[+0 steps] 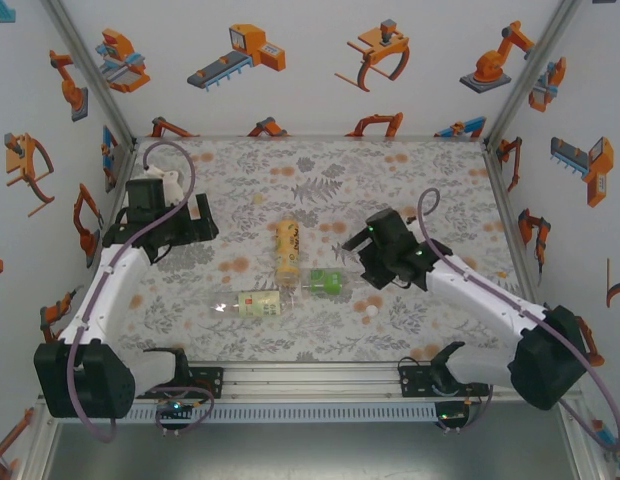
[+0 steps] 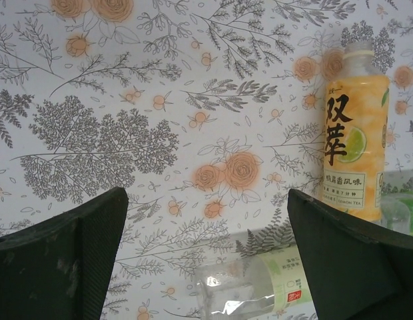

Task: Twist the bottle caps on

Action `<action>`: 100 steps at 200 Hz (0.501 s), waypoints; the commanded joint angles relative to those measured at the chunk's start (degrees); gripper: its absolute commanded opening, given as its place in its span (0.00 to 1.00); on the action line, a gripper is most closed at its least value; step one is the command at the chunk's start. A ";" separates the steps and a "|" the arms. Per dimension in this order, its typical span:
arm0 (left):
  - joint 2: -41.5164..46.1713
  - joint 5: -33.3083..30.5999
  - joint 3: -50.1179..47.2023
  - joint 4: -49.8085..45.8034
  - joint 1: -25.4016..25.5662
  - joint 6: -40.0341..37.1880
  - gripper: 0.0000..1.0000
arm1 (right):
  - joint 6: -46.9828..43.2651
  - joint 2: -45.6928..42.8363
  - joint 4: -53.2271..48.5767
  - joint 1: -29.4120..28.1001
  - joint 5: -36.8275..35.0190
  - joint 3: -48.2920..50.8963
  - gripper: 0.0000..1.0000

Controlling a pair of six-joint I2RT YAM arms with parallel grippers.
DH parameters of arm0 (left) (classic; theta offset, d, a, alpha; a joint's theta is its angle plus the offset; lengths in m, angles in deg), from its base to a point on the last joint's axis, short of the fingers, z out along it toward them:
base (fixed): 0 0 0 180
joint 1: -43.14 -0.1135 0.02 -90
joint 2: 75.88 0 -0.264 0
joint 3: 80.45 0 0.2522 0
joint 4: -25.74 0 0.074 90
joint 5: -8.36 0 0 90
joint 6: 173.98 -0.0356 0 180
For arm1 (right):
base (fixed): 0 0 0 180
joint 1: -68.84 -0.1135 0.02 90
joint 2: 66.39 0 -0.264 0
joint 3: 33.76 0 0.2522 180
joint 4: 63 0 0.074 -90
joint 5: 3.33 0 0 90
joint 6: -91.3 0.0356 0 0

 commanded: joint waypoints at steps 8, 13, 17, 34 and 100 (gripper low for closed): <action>2.13 -0.41 0.75 -1.47 0.10 -0.88 0.97 | 19.61 5.46 -14.27 -3.50 -4.79 -7.70 0.84; 2.45 -0.39 0.74 -1.43 0.10 -0.84 0.97 | 20.27 6.80 -15.84 -3.86 -4.67 -9.22 0.86; 2.63 -0.38 0.74 -1.47 0.10 -0.84 0.97 | 20.91 7.78 -17.20 -4.11 -4.58 -10.32 0.87; 3.60 -0.19 0.46 -1.45 0.10 -0.77 0.97 | 24.73 11.27 -21.49 -5.01 -3.76 -13.02 0.90; 7.62 0.69 -0.94 0.00 0.10 0.25 0.97 | 30.60 19.40 -13.00 -5.68 2.51 -10.62 0.87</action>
